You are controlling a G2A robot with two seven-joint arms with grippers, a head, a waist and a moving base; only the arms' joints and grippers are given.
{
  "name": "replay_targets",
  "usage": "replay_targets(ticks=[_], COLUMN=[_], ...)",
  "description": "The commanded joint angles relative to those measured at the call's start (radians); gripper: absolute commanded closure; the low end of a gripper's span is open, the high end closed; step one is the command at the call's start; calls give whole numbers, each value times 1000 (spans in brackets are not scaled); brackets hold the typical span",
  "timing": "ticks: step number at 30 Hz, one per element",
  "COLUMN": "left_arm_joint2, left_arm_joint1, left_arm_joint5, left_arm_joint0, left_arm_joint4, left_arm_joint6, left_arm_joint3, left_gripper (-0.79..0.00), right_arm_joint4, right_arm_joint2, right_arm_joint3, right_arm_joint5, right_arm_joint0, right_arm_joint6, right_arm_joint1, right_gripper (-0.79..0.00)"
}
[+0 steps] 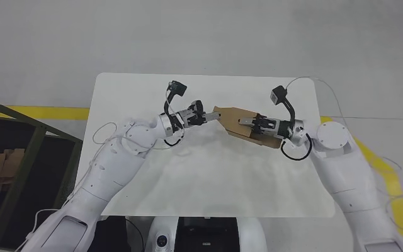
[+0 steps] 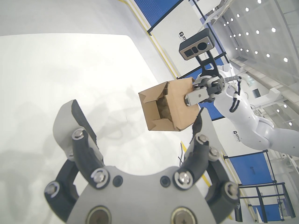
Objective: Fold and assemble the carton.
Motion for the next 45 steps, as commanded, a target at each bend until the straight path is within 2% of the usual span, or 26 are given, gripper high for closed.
replay_targets(ticks=[1, 11, 26, 36, 45], left_arm_joint2=[1, -3, 3, -17, -22], left_arm_joint1=[-2, -10, -21, -23, -25], left_arm_joint5=[0, -21, -87, -128, -124], left_arm_joint0=[-3, -10, -16, -16, -18], left_arm_joint4=[1, -43, -233, -303, -298], left_arm_joint6=[3, 5, -99, -112, -114], left_arm_joint3=[9, 42, 77, 88, 76], left_gripper=[-785, -785, -785, -785, -785], right_arm_joint4=[9, 61, 160, 198, 195], right_arm_joint2=[4, 6, -3, -2, -8], right_arm_joint3=[-8, -52, -73, -63, -68], right_arm_joint5=[0, -27, -61, -71, -72], right_arm_joint0=[-3, -25, -29, -26, -23], right_arm_joint6=[-1, 32, 63, 82, 96], right_arm_joint1=[0, 2, -4, -5, -5], right_gripper=[0, 0, 0, 0, 0])
